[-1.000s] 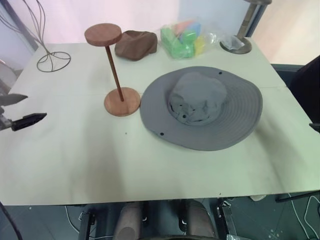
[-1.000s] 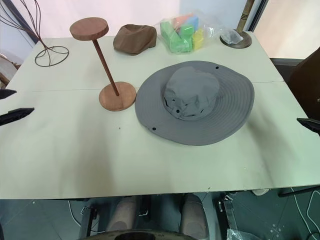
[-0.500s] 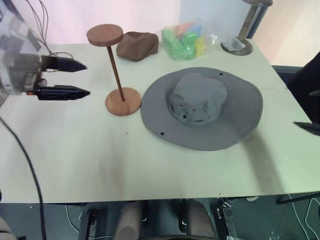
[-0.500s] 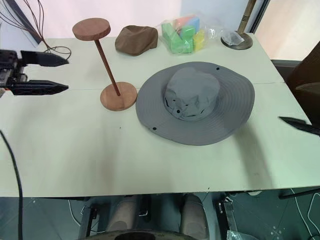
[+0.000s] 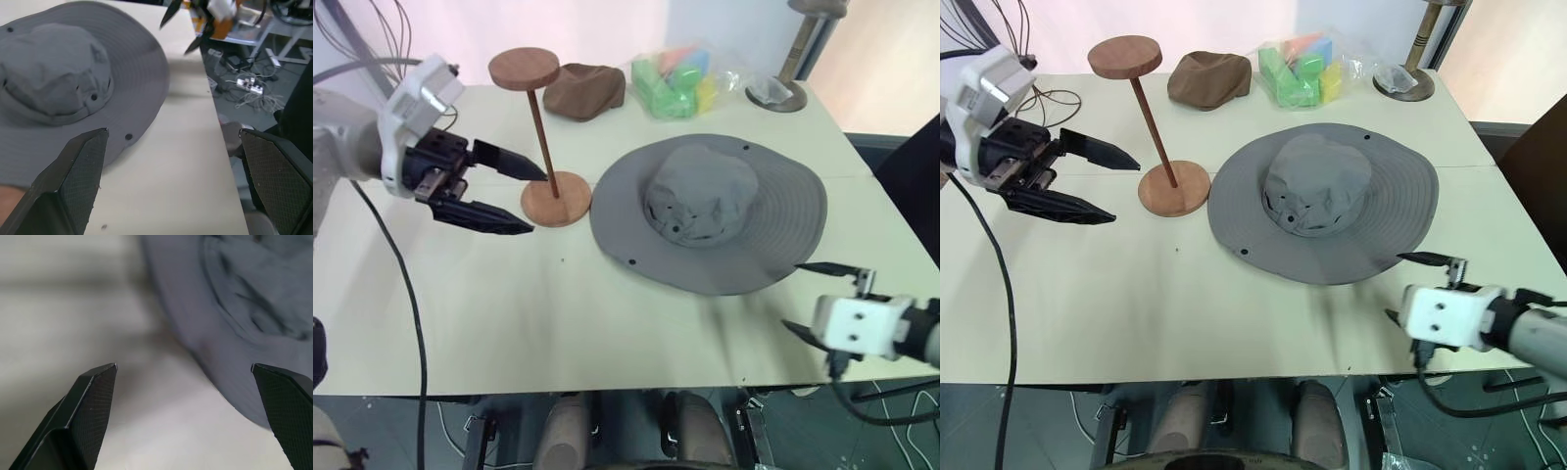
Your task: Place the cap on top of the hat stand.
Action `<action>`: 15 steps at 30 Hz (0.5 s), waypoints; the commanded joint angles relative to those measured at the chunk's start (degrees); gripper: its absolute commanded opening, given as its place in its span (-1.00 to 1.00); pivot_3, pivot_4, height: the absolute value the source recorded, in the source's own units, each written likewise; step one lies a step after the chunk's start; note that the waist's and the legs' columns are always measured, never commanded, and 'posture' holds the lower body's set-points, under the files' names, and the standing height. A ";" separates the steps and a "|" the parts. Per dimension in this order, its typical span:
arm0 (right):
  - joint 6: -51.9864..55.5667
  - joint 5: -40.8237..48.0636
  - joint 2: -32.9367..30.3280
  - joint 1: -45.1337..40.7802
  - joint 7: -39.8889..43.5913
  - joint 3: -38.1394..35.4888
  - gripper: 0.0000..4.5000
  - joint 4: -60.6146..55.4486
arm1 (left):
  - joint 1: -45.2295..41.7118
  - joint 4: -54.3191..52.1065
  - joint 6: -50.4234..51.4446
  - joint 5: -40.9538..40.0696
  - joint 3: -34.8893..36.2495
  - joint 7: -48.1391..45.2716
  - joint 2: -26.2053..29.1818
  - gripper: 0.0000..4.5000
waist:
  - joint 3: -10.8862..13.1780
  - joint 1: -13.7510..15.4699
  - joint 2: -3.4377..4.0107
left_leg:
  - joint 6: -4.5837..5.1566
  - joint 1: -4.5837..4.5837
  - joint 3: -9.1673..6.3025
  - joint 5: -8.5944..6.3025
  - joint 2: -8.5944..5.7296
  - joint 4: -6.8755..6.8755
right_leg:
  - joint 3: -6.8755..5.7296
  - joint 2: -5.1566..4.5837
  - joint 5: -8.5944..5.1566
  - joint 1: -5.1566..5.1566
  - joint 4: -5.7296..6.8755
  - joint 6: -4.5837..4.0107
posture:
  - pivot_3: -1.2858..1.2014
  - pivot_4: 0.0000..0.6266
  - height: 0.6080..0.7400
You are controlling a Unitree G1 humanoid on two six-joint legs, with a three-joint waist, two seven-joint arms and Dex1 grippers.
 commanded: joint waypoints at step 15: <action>-7.54 -19.68 12.22 -20.49 -24.13 25.64 0.89 23.78 | -1.57 -0.52 -1.36 -0.81 0.20 -0.22 0.03 1.00 | 0.12 -0.21 -0.24 | 0.02 -0.02 -0.08 -0.01 0.08 0.24 | 0.00 0.18 -0.01 0.10 0.05 -0.08 | 0.03 -0.52 1.00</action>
